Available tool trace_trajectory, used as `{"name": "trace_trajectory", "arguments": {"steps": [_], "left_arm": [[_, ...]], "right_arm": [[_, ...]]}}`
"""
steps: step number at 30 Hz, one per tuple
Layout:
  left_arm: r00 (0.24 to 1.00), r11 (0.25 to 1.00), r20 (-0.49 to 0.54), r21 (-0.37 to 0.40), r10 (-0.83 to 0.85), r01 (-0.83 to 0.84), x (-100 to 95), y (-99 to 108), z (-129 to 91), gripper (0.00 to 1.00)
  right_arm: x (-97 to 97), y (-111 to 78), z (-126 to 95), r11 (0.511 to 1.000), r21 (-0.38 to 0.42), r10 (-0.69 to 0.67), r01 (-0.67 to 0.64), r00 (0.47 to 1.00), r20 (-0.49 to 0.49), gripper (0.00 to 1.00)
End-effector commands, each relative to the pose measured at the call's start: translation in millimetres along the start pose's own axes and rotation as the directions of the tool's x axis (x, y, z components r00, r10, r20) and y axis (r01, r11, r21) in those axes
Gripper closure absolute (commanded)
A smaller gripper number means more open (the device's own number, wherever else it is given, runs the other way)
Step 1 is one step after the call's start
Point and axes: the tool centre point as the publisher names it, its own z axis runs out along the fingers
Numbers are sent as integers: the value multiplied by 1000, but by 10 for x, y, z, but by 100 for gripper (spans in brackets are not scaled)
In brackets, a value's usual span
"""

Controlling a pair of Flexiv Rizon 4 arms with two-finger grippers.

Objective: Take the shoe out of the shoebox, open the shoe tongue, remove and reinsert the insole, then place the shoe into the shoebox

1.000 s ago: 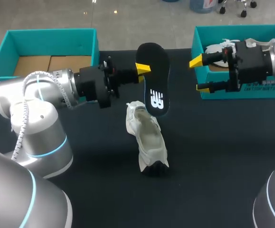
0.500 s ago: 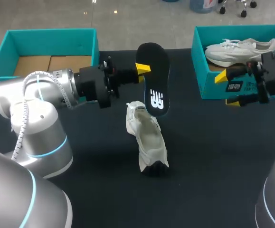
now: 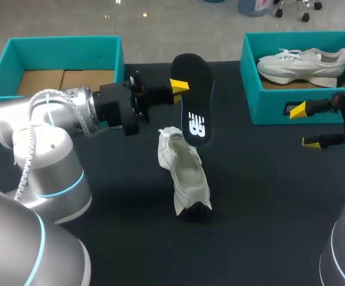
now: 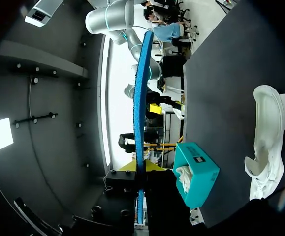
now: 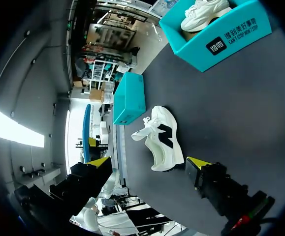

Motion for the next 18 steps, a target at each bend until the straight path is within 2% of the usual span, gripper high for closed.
{"name": "trace_trajectory", "arguments": {"steps": [1,4,6,12,18], "left_arm": [[1000,1000,2,-3,2,-2,8,-10,8,100],[1000,1000,2,-3,2,-2,8,-10,8,100],[991,991,8,25,-135,135,-6,-81,-16,100],[921,918,-114,102,-372,383,46,-296,-148,100],[801,802,-244,123,-546,584,166,-439,-295,100]], "right_arm": [[4,-27,-3,1000,-7,1,-1,1000,2,0],[4,-27,-3,1000,-7,1,-1,1000,2,0],[4,-27,-3,1000,-7,1,-1,1000,2,0],[4,-27,-3,1000,-7,1,-1,1000,2,0],[4,-27,-3,1000,-7,1,-1,1000,2,0]]}}
